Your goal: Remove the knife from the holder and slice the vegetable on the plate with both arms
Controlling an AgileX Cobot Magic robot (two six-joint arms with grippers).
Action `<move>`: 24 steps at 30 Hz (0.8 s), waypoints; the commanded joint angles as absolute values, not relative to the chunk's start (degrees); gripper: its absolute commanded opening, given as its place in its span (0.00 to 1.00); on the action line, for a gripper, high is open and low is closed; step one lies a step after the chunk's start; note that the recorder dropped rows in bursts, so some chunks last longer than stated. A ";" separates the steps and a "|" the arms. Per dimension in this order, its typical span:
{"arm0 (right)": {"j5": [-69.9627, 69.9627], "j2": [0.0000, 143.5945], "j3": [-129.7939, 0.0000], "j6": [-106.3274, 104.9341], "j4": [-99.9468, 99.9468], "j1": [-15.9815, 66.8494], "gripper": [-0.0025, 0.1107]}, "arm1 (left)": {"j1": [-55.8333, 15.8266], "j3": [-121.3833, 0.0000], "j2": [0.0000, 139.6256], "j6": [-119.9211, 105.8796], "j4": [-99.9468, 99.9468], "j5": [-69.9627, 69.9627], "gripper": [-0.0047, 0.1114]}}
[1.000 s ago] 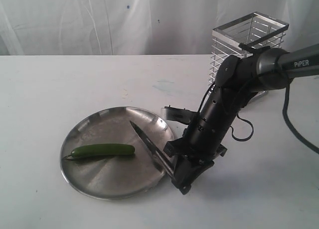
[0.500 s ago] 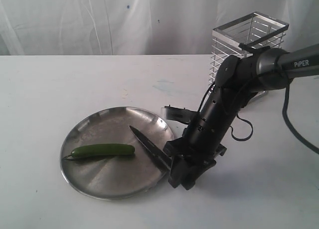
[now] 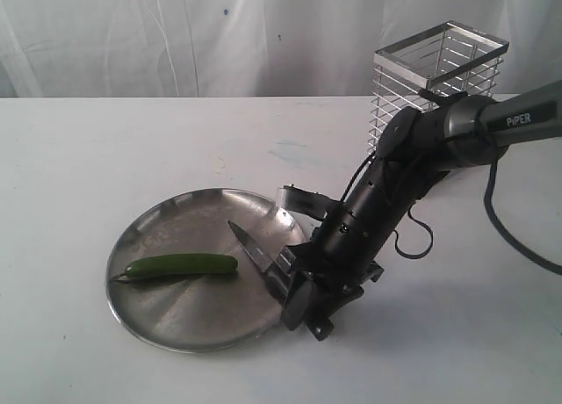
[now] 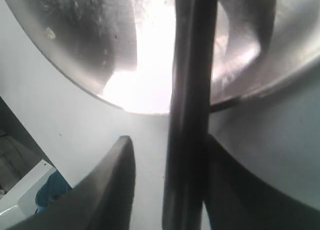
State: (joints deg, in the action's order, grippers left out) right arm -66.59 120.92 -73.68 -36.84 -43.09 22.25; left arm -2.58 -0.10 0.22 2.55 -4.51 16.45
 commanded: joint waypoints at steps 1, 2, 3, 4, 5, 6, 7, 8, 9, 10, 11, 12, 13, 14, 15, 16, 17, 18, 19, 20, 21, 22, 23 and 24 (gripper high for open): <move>-66.87 122.04 -73.49 -37.36 -43.54 22.16 0.13 | -2.43 0.00 0.00 2.67 -4.60 16.27 0.04; -66.87 122.32 -73.49 -37.36 -43.54 22.16 0.06 | -2.43 0.00 0.00 2.67 -4.60 16.27 0.04; -66.87 122.95 -73.49 -37.36 -43.66 22.16 0.02 | -2.43 0.00 0.00 2.67 -4.60 16.27 0.04; -67.09 123.10 -73.49 -37.36 -43.66 22.16 0.02 | -2.43 0.00 0.00 2.67 -4.60 16.27 0.04; -67.64 123.11 -73.49 -37.36 -43.66 22.16 0.02 | -2.43 0.00 0.00 2.67 -4.60 16.27 0.04; -67.94 123.11 -73.49 -37.36 -43.90 22.16 0.02 | -2.43 0.00 0.00 2.67 -4.60 16.27 0.04; -68.59 122.26 -73.49 -37.36 -43.89 22.16 0.02 | -2.43 0.00 0.00 2.67 -4.60 16.27 0.04; -68.68 121.65 -73.49 -37.36 -43.77 22.16 0.02 | -2.43 0.00 0.00 2.67 -4.60 16.27 0.04; -68.68 119.93 -73.49 -37.36 -43.76 22.16 0.02 | -2.43 0.00 0.00 2.67 -4.60 16.27 0.04; -68.83 119.16 -73.49 -37.36 -43.76 22.16 0.02 | -2.43 0.00 0.00 2.67 -4.60 16.27 0.04; -69.12 117.04 -73.49 -37.36 -43.53 22.16 0.02 | -2.43 0.00 0.00 2.67 -4.60 16.27 0.04; -68.80 114.88 -73.36 -37.36 -43.04 22.16 0.02 | -2.43 0.00 0.00 2.67 -4.60 16.27 0.04; -68.03 113.59 -72.99 -37.36 -42.67 22.16 0.02 | -2.43 0.00 0.00 2.67 -4.60 16.27 0.04; -65.38 110.79 -72.09 -36.34 -41.03 22.16 0.02 | -2.43 0.00 0.00 2.67 -4.60 16.27 0.04; -63.87 109.20 -71.36 -34.79 -39.83 22.28 0.02 | -2.43 0.00 0.00 2.67 -4.60 16.27 0.04; -61.64 106.08 -69.39 -32.27 -38.36 22.28 0.02 | -2.43 0.00 0.00 1.71 -3.42 16.27 0.04; -60.96 104.09 -67.93 -31.31 -37.58 22.28 0.02 | -2.43 0.00 0.00 -1.12 -0.69 16.27 0.04; -60.52 100.06 -64.69 -30.59 -37.08 22.28 0.02 | -2.43 0.00 0.00 -6.05 3.23 16.27 0.04; -60.40 97.52 -62.95 -30.59 -36.96 22.28 0.02 | -2.43 0.00 0.00 -7.83 3.51 16.27 0.04; -59.19 92.04 -60.28 -29.74 -35.54 22.28 0.02 | -2.43 0.00 0.00 -9.14 3.51 16.27 0.04; -58.25 89.83 -59.45 -29.23 -34.55 22.28 0.02 | -2.43 0.00 0.00 -9.14 3.51 16.27 0.04; -56.36 87.31 -58.65 -28.73 -32.79 22.28 0.02 | -2.43 0.00 0.00 -9.14 3.51 16.27 0.04; -53.23 85.12 -58.16 -27.94 -30.27 22.28 0.02 | -2.43 0.00 0.00 -9.14 3.51 16.27 0.04; -50.46 83.82 -57.87 -27.78 -28.37 22.28 0.02 | -2.43 0.00 0.00 -9.32 3.62 16.01 0.04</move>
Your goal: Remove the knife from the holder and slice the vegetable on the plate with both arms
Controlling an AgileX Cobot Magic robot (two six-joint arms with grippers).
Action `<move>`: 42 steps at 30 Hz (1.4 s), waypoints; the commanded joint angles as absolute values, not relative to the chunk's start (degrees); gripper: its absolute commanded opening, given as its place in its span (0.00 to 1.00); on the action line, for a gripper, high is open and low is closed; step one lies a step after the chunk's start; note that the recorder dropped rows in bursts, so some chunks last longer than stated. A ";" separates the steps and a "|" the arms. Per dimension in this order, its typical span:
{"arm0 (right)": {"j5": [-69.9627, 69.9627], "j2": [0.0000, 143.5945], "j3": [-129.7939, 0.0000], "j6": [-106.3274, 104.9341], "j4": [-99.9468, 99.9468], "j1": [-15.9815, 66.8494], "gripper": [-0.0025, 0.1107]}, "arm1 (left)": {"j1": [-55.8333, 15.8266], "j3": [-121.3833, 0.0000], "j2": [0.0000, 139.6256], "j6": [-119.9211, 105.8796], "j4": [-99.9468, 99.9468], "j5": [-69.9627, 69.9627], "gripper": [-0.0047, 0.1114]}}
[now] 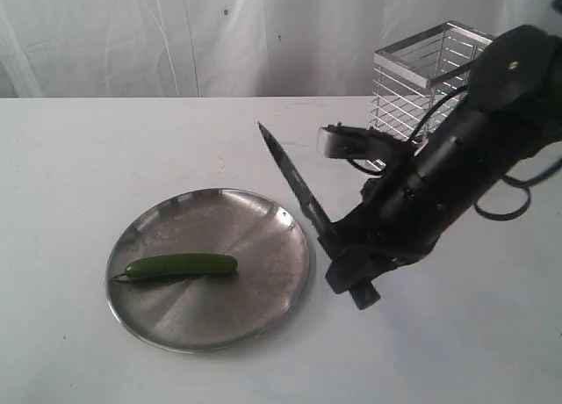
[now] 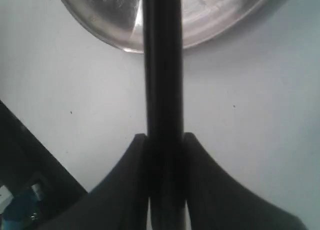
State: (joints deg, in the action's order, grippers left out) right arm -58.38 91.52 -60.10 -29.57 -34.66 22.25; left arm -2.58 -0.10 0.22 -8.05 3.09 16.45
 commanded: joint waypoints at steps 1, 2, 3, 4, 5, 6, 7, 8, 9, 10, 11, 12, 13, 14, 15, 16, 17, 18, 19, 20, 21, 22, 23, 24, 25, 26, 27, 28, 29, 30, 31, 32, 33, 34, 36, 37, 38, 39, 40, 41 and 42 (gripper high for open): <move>-47.34 82.82 -57.64 -27.78 -26.83 22.28 0.02 | -2.43 0.00 0.00 -9.69 4.31 15.20 0.04; -44.65 82.57 -57.63 -27.78 -26.79 22.28 0.02 | -2.43 0.00 0.00 -9.76 4.06 12.89 0.04; -43.30 82.57 -57.63 -27.78 -27.46 22.28 0.02 | -2.43 0.00 0.00 -7.36 1.94 9.76 0.04; -42.73 83.24 -57.63 -27.78 -28.91 22.28 0.02 | -2.54 0.00 0.00 -1.93 -6.15 5.27 0.04; -42.88 84.13 -57.63 -28.14 -31.23 22.28 0.02 | -2.54 0.00 0.00 4.06 -13.72 1.74 0.04; -43.70 86.34 -57.63 -30.61 -34.14 22.28 0.02 | -2.54 0.00 0.00 12.54 -23.59 -3.93 0.04; -43.70 87.27 -57.63 -31.80 -34.16 22.28 0.02 | -2.54 0.00 0.00 13.74 -26.10 -5.94 0.04; -43.92 87.94 -57.63 -31.80 -34.05 22.28 0.02 | -2.54 0.00 0.00 13.86 -26.60 -8.01 0.04; -44.10 88.20 -57.63 -31.80 -34.05 22.28 0.02 | -2.54 0.00 0.00 13.99 -26.60 -9.84 0.04; -44.37 88.22 -57.63 -31.80 -33.87 22.28 0.02 | -2.54 0.00 0.00 13.99 -26.60 -11.55 0.04; -44.73 88.07 -57.63 -31.53 -33.76 22.28 0.02 | -2.54 0.00 0.00 14.33 -26.60 -12.92 0.04; -45.00 87.81 -57.63 -31.05 -33.76 22.28 0.02 | -2.54 0.00 0.00 15.48 -26.60 -14.02 0.04; -45.29 87.37 -57.63 -30.55 -33.76 22.28 0.02 | -2.54 0.00 0.00 16.72 -26.60 -14.77 0.04; -45.66 86.91 -57.63 -30.14 -33.76 22.28 0.02 | -2.54 0.00 0.00 18.48 -26.60 -15.73 0.04; -46.06 86.76 -57.63 -30.15 -33.76 22.28 0.02 | -2.54 0.00 0.00 20.22 -26.60 -17.06 0.04; -46.20 86.52 -57.63 -30.15 -33.63 22.28 0.02 | -2.54 0.00 0.00 21.42 -26.60 -18.78 0.04; -46.20 86.53 -57.52 -30.15 -33.40 22.28 0.02 | -2.54 -0.40 0.00 21.84 -26.60 -21.13 0.04; -45.97 86.53 -57.41 -30.15 -32.97 22.28 0.02 | -2.54 -0.79 0.00 21.82 -26.60 -23.76 0.04; -45.28 86.53 -57.25 -30.15 -32.55 22.28 0.02 | -2.54 -0.84 0.00 21.82 -26.60 -27.20 0.04; -44.65 86.53 -56.86 -30.15 -32.55 22.28 0.02 | -2.54 -0.84 0.00 21.82 -26.60 -30.93 0.04; -44.13 86.53 -56.52 -30.15 -32.55 22.28 0.02 | -2.54 -0.84 0.00 21.63 -26.67 -34.75 0.04; -44.02 86.53 -56.00 -30.15 -32.55 22.28 0.02 | -2.54 -0.84 0.00 21.22 -27.03 -38.87 0.04; -43.76 86.53 -55.57 -30.15 -32.55 22.28 0.02 | -2.54 -0.84 0.00 20.82 -27.36 -42.54 0.04; -43.60 86.53 -55.20 -30.15 -32.78 22.28 0.02 | -2.54 -0.84 0.00 20.82 -27.74 -47.33 0.04; -43.47 86.53 -54.54 -30.15 -33.10 22.28 0.02 | -2.54 -0.84 0.00 20.82 -27.77 -52.56 0.04; -43.17 86.53 -53.98 -30.15 -33.36 22.28 0.02 | -2.54 -0.84 0.00 20.82 -27.87 -56.63 0.04; -42.80 86.53 -53.57 -30.15 -33.48 22.28 0.02 | -2.54 -0.84 0.00 20.82 -27.98 -61.51 0.04; -42.13 86.53 -53.03 -30.15 -33.48 22.28 0.02 | -2.54 -0.84 0.00 20.82 -28.68 -65.83 0.04; -41.39 86.53 -52.58 -30.15 -33.48 22.28 0.02 | -2.54 -0.84 0.00 20.82 -29.39 -69.08 0.04; -40.87 86.53 -52.14 -30.15 -33.48 22.28 0.02 | -2.54 -0.84 0.00 20.60 -30.88 -69.96 0.04; -40.17 86.53 -51.78 -30.15 -33.48 22.28 0.02 | -2.54 -0.84 0.00 20.59 -32.74 -69.96 0.04; -40.04 86.53 -51.55 -30.15 -33.48 22.28 0.02 | -2.54 -0.84 0.00 20.59 -34.56 -69.96 0.04; -40.04 86.53 -51.43 -30.15 -33.48 22.28 0.02 | -2.54 -0.84 0.00 20.59 -37.24 -69.96 0.04; -40.04 86.53 -51.31 -30.15 -33.48 22.28 0.02 | -2.54 -0.84 0.00 20.59 -40.00 -69.96 0.04; -41.02 86.53 -51.29 -30.15 -33.10 22.28 0.02 | -2.54 -0.84 0.00 19.21 -43.76 -64.70 0.04; -41.42 86.53 -51.29 -30.15 -33.10 22.28 0.02 | -2.54 -0.84 0.00 16.93 -44.03 -60.24 0.04; -41.69 86.53 -51.29 -30.15 -33.10 22.28 0.02 | -2.54 -0.84 0.00 14.27 -43.27 -56.69 0.04; -41.96 86.53 -51.29 -30.15 -33.10 22.28 0.02 | -2.54 -0.84 0.00 10.65 -41.28 -52.24 0.04; -42.26 86.53 -51.29 -30.15 -33.10 22.28 0.02 | -2.54 -0.84 0.00 6.84 -38.52 -48.00 0.04; -42.89 86.53 -51.29 -30.15 -33.10 22.28 0.02 | -2.54 -0.84 0.00 4.04 -36.16 -44.36 0.04; -43.77 86.53 -51.29 -30.15 -33.10 22.28 0.02 | -2.54 -0.84 0.00 0.85 -33.71 -41.73 0.04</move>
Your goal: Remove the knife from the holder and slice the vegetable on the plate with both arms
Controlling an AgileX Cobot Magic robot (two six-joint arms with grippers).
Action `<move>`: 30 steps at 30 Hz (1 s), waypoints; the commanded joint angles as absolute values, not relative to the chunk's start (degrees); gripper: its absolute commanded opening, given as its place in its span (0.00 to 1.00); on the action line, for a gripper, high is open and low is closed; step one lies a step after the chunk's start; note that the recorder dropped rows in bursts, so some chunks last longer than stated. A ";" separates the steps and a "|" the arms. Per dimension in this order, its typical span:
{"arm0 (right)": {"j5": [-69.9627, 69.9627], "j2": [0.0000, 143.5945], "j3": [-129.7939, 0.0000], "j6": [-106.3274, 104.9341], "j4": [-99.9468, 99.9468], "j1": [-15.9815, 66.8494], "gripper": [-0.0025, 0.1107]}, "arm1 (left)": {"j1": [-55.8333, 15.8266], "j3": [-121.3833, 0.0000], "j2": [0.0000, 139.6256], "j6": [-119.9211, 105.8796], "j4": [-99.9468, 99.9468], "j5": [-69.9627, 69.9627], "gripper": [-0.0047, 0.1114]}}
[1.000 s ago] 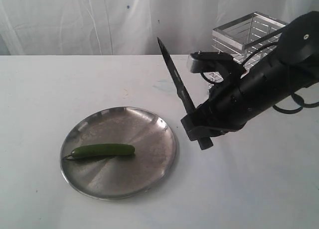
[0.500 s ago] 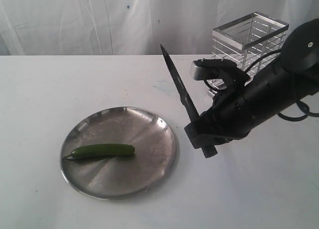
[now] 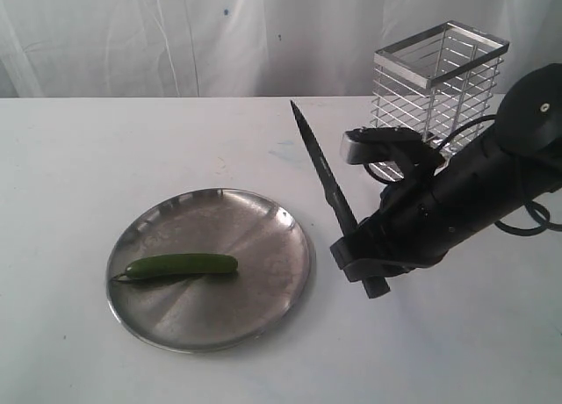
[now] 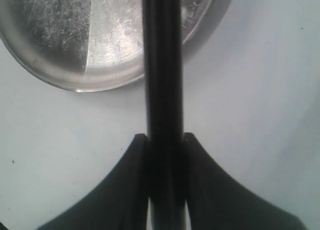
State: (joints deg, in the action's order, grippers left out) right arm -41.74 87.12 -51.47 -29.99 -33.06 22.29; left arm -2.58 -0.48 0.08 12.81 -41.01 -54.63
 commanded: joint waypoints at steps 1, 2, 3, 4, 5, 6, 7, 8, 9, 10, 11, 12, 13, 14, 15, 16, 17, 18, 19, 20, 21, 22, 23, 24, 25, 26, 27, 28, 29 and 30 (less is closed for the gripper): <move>-44.68 86.53 -51.29 -30.15 -33.10 22.28 0.02 | -2.54 -1.41 0.00 -3.02 -32.85 -40.03 0.04; -45.96 86.53 -51.29 -30.15 -33.10 22.28 0.02 | -2.54 -2.20 0.00 -6.94 -33.12 -39.08 0.04; -47.19 86.53 -51.29 -30.15 -33.10 22.28 0.02 | -2.54 -3.45 0.05 -12.88 -34.65 -39.31 0.04; -48.13 86.53 -51.29 -30.15 -33.10 22.28 0.02 | -2.54 -5.12 1.31 -18.92 -36.76 -40.22 0.04; -48.39 86.53 -51.29 -30.15 -33.10 22.28 0.02 | -2.54 -7.13 2.99 -23.79 -38.78 -41.36 0.04; -48.65 86.53 -51.41 -30.15 -33.10 22.28 0.02 | -2.54 -9.27 4.61 -25.73 -39.46 -41.76 0.04; -48.65 86.53 -51.42 -30.15 -33.10 22.28 0.02 | -2.54 -11.42 6.88 -24.77 -38.71 -42.41 0.04; -48.65 86.53 -51.68 -29.50 -33.10 22.28 0.02 | -2.54 -13.59 9.49 -22.76 -36.38 -42.43 0.04; -48.79 86.53 -52.03 -28.63 -33.10 22.28 0.02 | -2.54 -15.26 11.92 -21.10 -33.87 -42.32 0.04; -48.79 86.53 -52.70 -27.91 -33.10 22.28 0.02 | -2.54 -17.34 15.19 -19.17 -29.69 -41.26 0.04; -48.94 86.53 -53.45 -27.63 -33.20 22.28 0.02 | -2.54 -19.41 18.80 -17.98 -25.41 -39.33 0.04; -49.07 86.53 -54.28 -27.63 -33.20 22.28 0.02 | -2.54 -21.17 22.54 -17.12 -21.53 -36.99 0.04; -49.08 86.53 -54.99 -27.63 -33.20 22.28 0.02 | -2.54 -23.53 26.27 -16.04 -15.88 -32.96 0.04; -48.94 86.53 -56.03 -27.63 -33.20 22.28 0.02 | -2.54 -26.08 29.92 -14.89 -9.12 -27.67 0.04; -48.80 86.53 -56.69 -27.63 -33.20 22.28 0.02 | -2.54 -28.90 32.83 -13.21 -2.42 -22.75 0.04; -48.70 86.53 -57.35 -27.83 -33.20 22.28 0.02 | -2.54 -32.14 36.55 -10.42 3.74 -15.49 0.04; -48.40 86.53 -58.28 -28.04 -33.20 22.28 0.02 | -2.54 -35.58 40.28 -6.86 8.54 -7.37 0.04; -48.26 86.53 -58.80 -28.14 -33.20 22.28 0.02 | -2.54 -38.43 43.41 -4.17 10.81 1.09 0.04; -47.77 86.53 -59.15 -28.14 -33.20 22.28 0.02 | -2.54 -42.71 48.17 -2.53 11.41 9.74 0.04; -47.37 86.53 -59.40 -28.14 -33.20 22.28 0.02 | -2.54 -45.59 51.37 -2.90 11.21 18.89 0.04; -47.00 86.53 -59.40 -28.14 -33.20 22.28 0.02 | -2.54 -48.43 54.44 -3.85 10.70 26.03 0.04; -46.58 86.53 -59.40 -28.14 -33.20 22.28 0.02 | -2.54 -52.49 58.87 -5.79 9.23 36.20 0.04; -46.33 86.67 -59.40 -28.14 -33.20 22.28 0.02 | -2.54 -54.89 62.29 -7.89 7.26 42.36 0.04; -45.93 86.91 -59.40 -28.14 -33.20 22.28 0.02 | -2.54 -57.65 64.76 -11.50 4.80 47.92 0.04; -45.32 87.16 -59.40 -28.14 -33.20 22.28 0.02 | -2.54 -59.77 68.00 -16.16 0.00 54.96 0.04; -44.66 87.60 -59.40 -28.14 -33.04 22.28 0.02 | -2.54 -61.28 69.91 -21.69 -3.76 58.20 0.04; -44.50 87.98 -59.40 -28.14 -33.04 22.28 0.02 | -2.54 -62.04 71.46 -26.48 -8.81 60.10 0.04; -44.60 88.35 -59.40 -28.14 -33.04 22.28 0.02 | -2.54 -62.44 73.42 -34.34 -14.89 60.71 0.04; -44.90 88.67 -59.40 -28.14 -33.04 22.28 0.02 | -2.54 -62.44 74.54 -39.89 -21.18 60.27 0.04; -45.30 88.96 -59.40 -28.14 -33.04 22.28 0.02 | -2.54 -62.31 75.58 -45.33 -26.07 59.77 0.04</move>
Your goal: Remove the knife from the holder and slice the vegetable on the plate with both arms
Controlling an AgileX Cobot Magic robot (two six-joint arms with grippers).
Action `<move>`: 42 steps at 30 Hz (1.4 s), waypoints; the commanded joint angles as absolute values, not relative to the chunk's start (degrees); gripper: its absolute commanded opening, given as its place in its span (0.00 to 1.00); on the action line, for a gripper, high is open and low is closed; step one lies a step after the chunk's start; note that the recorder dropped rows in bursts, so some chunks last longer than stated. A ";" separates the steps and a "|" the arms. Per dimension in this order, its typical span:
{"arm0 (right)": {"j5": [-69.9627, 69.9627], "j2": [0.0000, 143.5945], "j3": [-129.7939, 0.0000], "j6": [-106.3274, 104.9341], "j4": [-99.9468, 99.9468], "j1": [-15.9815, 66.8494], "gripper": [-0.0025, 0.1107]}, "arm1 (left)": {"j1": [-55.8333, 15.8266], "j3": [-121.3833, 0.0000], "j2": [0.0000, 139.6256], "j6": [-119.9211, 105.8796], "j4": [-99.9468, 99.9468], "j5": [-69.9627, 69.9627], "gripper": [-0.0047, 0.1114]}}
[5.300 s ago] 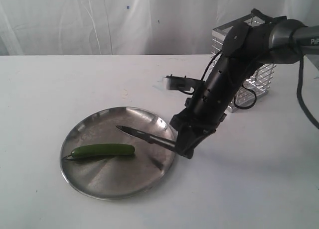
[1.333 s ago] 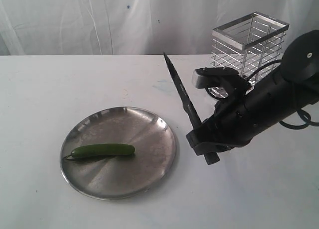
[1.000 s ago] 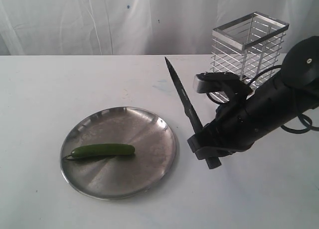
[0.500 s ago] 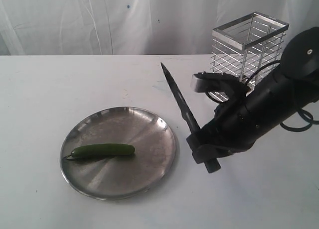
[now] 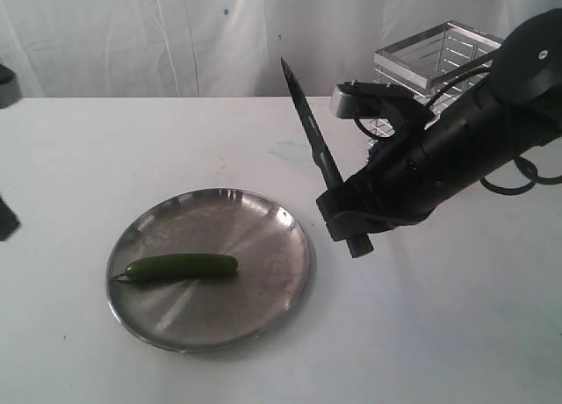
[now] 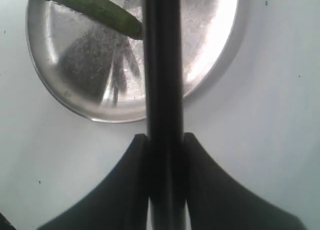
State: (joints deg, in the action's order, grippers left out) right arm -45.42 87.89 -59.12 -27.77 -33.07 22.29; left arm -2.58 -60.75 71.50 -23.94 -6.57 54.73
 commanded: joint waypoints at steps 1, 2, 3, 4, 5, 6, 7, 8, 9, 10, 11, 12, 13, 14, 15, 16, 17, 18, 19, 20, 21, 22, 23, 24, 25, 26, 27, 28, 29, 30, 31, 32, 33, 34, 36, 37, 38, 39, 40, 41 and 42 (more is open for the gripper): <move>-45.95 89.21 -59.40 -28.14 -32.86 22.28 0.02 | -2.54 -62.08 77.03 -52.83 -32.20 59.39 0.04; -46.40 89.23 -59.40 -28.14 -32.76 22.28 0.02 | -2.54 -61.83 77.93 -57.66 -35.34 59.06 0.04; -46.67 89.23 -59.40 -28.14 -32.78 22.28 0.02 | -2.67 -61.69 79.01 -62.69 -37.28 58.83 0.04; -46.84 89.23 -59.40 -28.14 -32.78 22.28 0.02 | -3.14 -61.60 80.14 -66.39 -36.99 58.40 0.04; -47.08 89.23 -59.40 -28.14 -32.74 22.28 0.02 | -3.60 -61.60 81.21 -68.68 -35.99 58.04 0.04; -47.18 89.23 -59.40 -28.14 -32.46 22.28 0.02 | -4.16 -61.60 82.36 -69.97 -34.67 57.62 0.06; -47.30 89.23 -59.40 -28.14 -31.90 22.28 0.02 | -4.79 -61.60 83.52 -70.32 -33.60 57.59 0.09; -47.46 89.23 -59.40 -28.14 -31.20 22.28 0.02 | -5.47 -61.60 84.38 -70.44 -32.82 57.59 0.13; -47.57 89.23 -59.40 -28.14 -31.06 22.28 0.02 | -6.33 -61.60 85.35 -70.44 -32.21 57.49 0.18; -47.67 89.23 -59.40 -28.14 -31.06 22.28 0.02 | -7.33 -61.60 86.07 -70.49 -31.47 57.24 0.24; -47.67 89.23 -59.40 -28.14 -31.06 22.28 0.02 | -8.33 -61.60 86.46 -70.59 -30.63 56.55 0.28; -47.40 89.23 -59.40 -28.14 -31.06 22.28 0.02 | -9.29 -61.60 86.89 -70.74 -29.16 55.17 0.35; -47.22 89.23 -59.40 -28.14 -31.06 22.28 0.02 | -10.15 -61.60 87.05 -70.74 -27.27 53.37 0.41; -47.11 89.34 -59.40 -28.14 -31.06 22.28 0.02 | -10.83 -61.60 87.15 -70.74 -25.40 51.26 0.46; -47.11 89.34 -59.40 -28.14 -31.06 22.28 0.02 | -11.20 -61.60 87.29 -70.74 -24.10 49.47 0.50; -47.11 89.34 -59.40 -28.14 -31.06 22.18 0.02 | -11.49 -61.60 87.37 -70.74 -23.00 47.54 0.54; -47.11 89.34 -59.40 -28.03 -31.06 22.18 0.02 | -11.61 -61.60 87.37 -70.74 -22.77 45.77 0.57; -47.48 89.34 -59.40 -27.91 -31.06 22.18 0.02 | -11.61 -61.60 87.37 -70.74 -23.16 44.58 0.58; -47.61 89.34 -59.40 -27.69 -31.06 22.18 0.02 | -11.61 -61.60 87.37 -70.74 -23.69 43.80 0.59; -47.88 89.34 -59.40 -27.35 -31.06 22.18 0.02 | -11.61 -61.60 87.37 -70.74 -23.82 43.54 0.58; -47.88 89.34 -59.40 -26.93 -30.96 22.18 0.02 | -11.61 -61.60 87.37 -70.74 -23.97 43.65 0.58; -47.88 89.34 -59.40 -26.77 -30.96 22.18 0.02 | -11.61 -61.60 87.37 -70.74 -24.09 43.65 0.58; -47.76 89.34 -59.40 -26.76 -30.96 22.18 0.02 | -11.61 -61.60 87.37 -70.74 -24.23 43.53 0.58; -47.49 89.34 -59.40 -26.76 -30.96 22.18 0.02 | -11.61 -61.60 87.37 -70.74 -24.23 43.28 0.58; -47.49 89.34 -59.40 -26.76 -30.96 22.18 0.02 | -11.61 -61.60 87.37 -70.74 -24.23 42.83 0.58; -47.38 89.34 -59.40 -26.76 -30.96 22.18 0.02 | -11.61 -61.60 87.41 -70.74 -24.36 42.19 0.58; -47.50 89.34 -59.40 -26.76 -30.96 22.18 0.02 | -11.61 -61.60 87.41 -70.95 -24.36 41.50 0.58; -47.89 89.34 -59.40 -26.76 -30.96 22.18 0.02 | -11.61 -61.60 87.65 -71.57 -24.77 40.45 0.58; -48.53 89.34 -59.40 -26.76 -30.96 22.18 0.02 | -11.61 -61.60 88.27 -72.60 -25.72 39.72 0.58; -48.96 89.34 -59.40 -26.76 -30.96 22.18 0.02 | -11.61 -61.60 88.81 -73.20 -26.30 39.72 0.58; -50.10 89.49 -59.77 -26.76 -30.96 22.18 0.02 | -11.61 -61.60 89.78 -73.80 -26.81 40.10 0.58; -51.27 89.75 -60.08 -26.76 -30.96 22.18 0.02 | -11.61 -61.60 90.32 -73.80 -26.81 40.10 0.58; -54.52 89.92 -60.69 -26.67 -30.96 22.18 0.02 | -11.61 -61.60 91.11 -75.12 -26.96 40.01 0.58; -56.94 90.01 -60.94 -26.67 -30.96 22.18 0.02 | -11.61 -61.60 91.44 -76.72 -27.52 39.82 0.58; -61.14 90.01 -60.94 -26.67 -28.93 22.18 0.02 | -11.61 -61.60 93.26 -84.11 -31.98 38.15 0.58; -61.14 90.01 -60.94 -25.95 -27.46 22.18 0.02 | -11.61 -61.60 93.96 -86.80 -33.92 37.65 0.58; -59.99 90.01 -60.94 -24.35 -25.81 22.18 0.02 | -11.61 -61.75 94.98 -89.35 -34.92 37.75 0.58; -58.87 90.01 -60.94 -22.50 -24.19 22.18 0.02 | -11.61 -61.97 95.76 -90.04 -34.92 38.67 0.58; -58.89 90.01 -60.83 -21.49 -23.16 22.18 0.02 | -11.61 -61.97 96.82 -90.04 -34.92 39.83 0.58; -59.44 90.01 -60.59 -20.70 -22.62 22.18 0.02 | -11.61 -61.97 97.85 -90.18 -34.69 40.09 0.58; -60.38 90.01 -60.59 -20.34 -22.13 22.18 0.02 | -11.61 -61.97 99.09 -90.18 -34.09 39.98 0.58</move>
